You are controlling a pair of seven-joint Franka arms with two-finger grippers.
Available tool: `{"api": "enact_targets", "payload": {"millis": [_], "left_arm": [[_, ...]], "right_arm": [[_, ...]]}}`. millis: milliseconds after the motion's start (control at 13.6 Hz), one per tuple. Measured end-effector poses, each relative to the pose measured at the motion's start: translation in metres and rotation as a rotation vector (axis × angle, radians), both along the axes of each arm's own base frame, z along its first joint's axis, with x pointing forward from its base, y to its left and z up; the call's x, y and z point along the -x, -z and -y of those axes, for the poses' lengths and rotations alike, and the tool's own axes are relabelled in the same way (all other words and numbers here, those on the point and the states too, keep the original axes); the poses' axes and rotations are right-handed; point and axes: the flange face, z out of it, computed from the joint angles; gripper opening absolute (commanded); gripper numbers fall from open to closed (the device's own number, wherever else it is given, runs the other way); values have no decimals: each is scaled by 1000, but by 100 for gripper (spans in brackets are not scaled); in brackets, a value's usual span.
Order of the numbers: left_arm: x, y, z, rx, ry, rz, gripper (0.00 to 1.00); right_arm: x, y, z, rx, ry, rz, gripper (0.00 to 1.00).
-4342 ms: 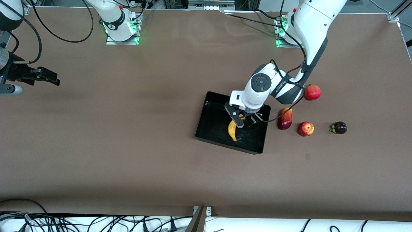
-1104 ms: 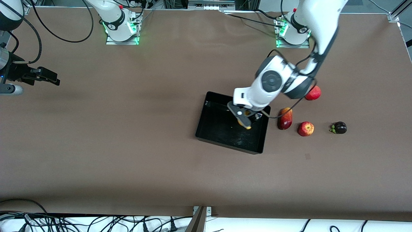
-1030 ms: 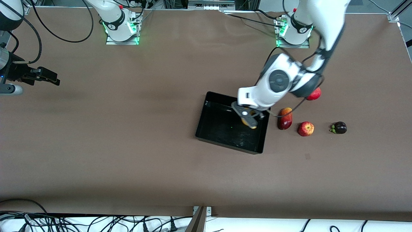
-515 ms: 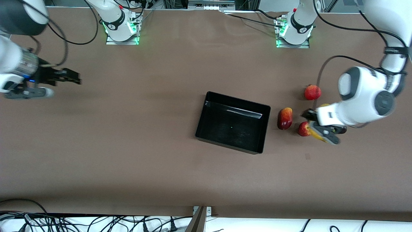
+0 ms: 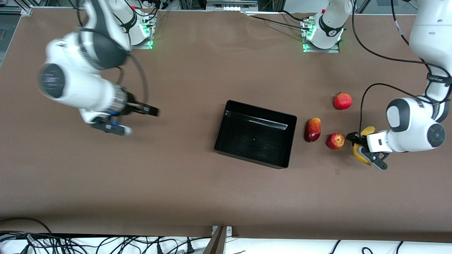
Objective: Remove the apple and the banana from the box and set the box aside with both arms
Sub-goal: 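Place the banana beside the apples while the right gripper reaches the tray, then grasp the tray rim with the right gripper while the left gripper withdraws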
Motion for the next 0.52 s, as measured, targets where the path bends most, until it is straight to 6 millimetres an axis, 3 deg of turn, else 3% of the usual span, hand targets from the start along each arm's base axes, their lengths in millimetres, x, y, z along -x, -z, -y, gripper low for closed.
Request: {"api": "enact_targets", "payload": {"millis": [221, 368, 442, 515], "left_arm": [[-1, 5, 3, -19, -140, -34, 0], [-2, 4, 3, -26, -183, -40, 99], [-3, 4, 3, -27, -186, -40, 100], [-3, 3, 3, -26, -189, -39, 100]], "right_arm": [[24, 43, -103, 8, 133, 41, 100], [42, 80, -153, 26, 154, 72, 100], [51, 101, -173, 46, 160, 93, 100], [61, 122, -192, 64, 169, 116, 93]]}}
